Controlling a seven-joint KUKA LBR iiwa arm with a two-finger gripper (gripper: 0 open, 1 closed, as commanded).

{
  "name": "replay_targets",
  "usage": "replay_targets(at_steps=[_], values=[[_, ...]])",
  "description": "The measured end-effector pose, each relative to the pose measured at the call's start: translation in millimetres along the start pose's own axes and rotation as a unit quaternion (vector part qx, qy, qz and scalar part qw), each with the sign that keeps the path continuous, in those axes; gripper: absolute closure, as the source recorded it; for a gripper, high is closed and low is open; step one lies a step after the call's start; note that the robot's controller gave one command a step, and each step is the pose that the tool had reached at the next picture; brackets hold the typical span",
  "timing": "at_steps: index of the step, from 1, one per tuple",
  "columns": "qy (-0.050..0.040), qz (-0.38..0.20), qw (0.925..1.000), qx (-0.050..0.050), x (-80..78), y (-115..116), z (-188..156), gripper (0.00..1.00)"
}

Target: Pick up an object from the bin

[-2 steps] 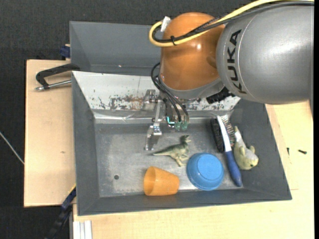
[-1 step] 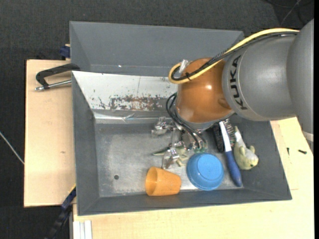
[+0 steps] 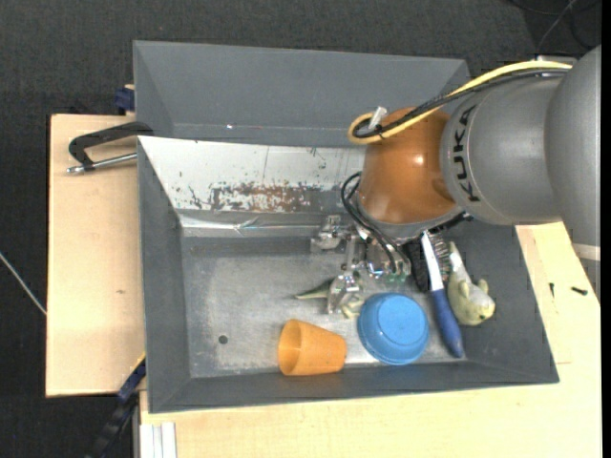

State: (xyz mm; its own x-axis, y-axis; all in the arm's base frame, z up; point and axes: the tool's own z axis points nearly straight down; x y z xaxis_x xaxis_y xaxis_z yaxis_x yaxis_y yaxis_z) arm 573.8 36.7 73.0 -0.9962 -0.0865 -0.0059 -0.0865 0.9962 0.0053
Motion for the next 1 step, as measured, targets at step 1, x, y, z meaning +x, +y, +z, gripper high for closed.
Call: replay_targets(at_steps=[1], values=[[-0.0036,-0.001,1.0000,0.001,-1.8,0.2,-2.2,1.00]])
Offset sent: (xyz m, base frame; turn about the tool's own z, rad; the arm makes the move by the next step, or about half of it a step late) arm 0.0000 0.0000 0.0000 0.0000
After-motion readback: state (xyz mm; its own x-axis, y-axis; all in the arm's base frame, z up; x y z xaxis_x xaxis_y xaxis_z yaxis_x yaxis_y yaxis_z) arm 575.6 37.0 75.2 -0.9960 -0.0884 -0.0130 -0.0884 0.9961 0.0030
